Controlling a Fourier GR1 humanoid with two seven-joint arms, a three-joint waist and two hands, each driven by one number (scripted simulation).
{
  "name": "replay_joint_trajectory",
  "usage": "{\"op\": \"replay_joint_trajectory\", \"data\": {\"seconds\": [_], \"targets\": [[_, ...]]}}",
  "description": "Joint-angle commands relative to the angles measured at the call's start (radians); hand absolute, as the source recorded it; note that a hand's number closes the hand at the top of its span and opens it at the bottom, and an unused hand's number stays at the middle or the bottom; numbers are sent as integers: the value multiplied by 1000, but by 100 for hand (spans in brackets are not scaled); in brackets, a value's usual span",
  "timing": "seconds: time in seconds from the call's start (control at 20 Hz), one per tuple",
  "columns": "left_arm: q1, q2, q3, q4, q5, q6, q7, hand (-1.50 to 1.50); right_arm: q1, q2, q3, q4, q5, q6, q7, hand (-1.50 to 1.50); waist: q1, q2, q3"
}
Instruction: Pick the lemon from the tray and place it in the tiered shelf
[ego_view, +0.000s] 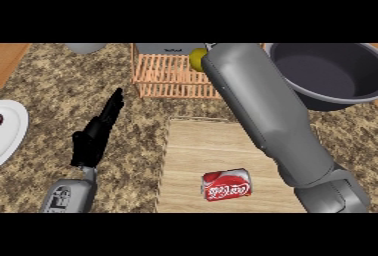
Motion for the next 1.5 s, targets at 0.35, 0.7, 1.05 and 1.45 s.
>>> {"op": "replay_joint_trajectory", "data": {"seconds": [0.35,0.7,1.05,1.45], "targets": [[-14,12,18,33,5,-15,-15,0,-19,0,-78,-148,-57,-85,74,-150,-9,3,0],[44,-10,6,30,-12,14,-51,0,-33,9,-187,-376,65,-88,171,-150,-32,-10,0],[49,-3,15,-18,-14,27,3,0,59,9,-292,-651,40,218,246,-150,-64,-29,2],[61,26,67,2,18,15,-10,0,307,9,-259,-1004,-65,484,185,-150,-109,-38,2]]}}
